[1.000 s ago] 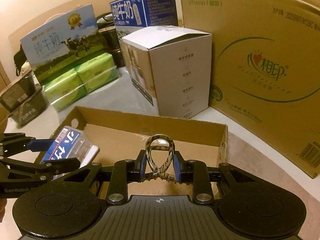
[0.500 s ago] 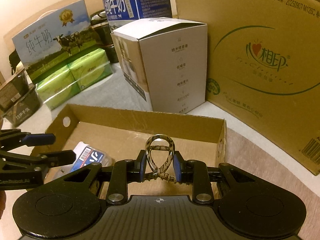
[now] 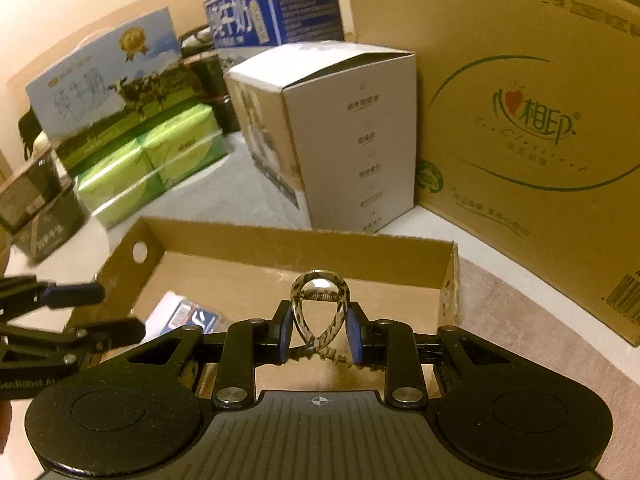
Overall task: Organize rigid objects
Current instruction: 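Carry the keychain and floss box into the cardboard tray and release both, then withdraw both tools from the tray back toward the remaining objects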
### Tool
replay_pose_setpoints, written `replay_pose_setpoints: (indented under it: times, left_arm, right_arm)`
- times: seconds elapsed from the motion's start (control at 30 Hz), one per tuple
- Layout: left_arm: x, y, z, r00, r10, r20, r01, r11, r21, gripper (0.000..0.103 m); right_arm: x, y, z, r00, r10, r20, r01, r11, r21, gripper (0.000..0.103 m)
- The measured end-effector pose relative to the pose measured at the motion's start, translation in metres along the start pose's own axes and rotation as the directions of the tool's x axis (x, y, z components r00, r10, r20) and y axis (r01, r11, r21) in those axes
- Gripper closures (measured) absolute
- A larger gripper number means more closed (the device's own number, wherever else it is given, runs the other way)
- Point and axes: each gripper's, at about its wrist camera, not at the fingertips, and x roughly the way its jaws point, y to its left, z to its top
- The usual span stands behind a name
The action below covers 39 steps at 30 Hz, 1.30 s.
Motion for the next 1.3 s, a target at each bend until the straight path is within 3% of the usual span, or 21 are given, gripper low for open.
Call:
replay_pose_setpoints:
  times: [0.03,0.1,0.13,0.6,1.3]
  left_arm:
    - [0.000,0.001,0.000,1.000,0.005,-0.001,-0.005,1.000,0.000,0.041]
    - [-0.001,0.002,-0.002,1.000,0.011,-0.002,-0.011,1.000,-0.004,0.038]
    - [-0.002,0.002,-0.003,1.000,0.012,-0.003,-0.012,1.000,-0.007,0.037]
    - [-0.022,-0.003,-0.013,1.000,0.026,-0.005,-0.026,1.000,-0.005,0.037]
    - [-0.124,-0.025,-0.054,0.997,0.049,0.057,-0.047,0.998,-0.040,0.037]
  right_arm:
    - [0.000,-0.001,0.000,1.000,0.011,0.008,-0.011,1.000,0.002,0.069]
    - [-0.002,-0.002,0.000,1.000,-0.001,0.030,0.000,1.000,0.010,0.027]
    - [-0.005,-0.004,0.000,0.999,-0.012,0.050,0.011,1.000,0.021,0.024]
    - [-0.031,0.003,-0.006,0.999,-0.025,0.047,0.025,1.000,0.002,0.024]
    - [-0.133,0.024,-0.057,0.995,-0.044,0.090,0.041,0.999,0.030,0.024]
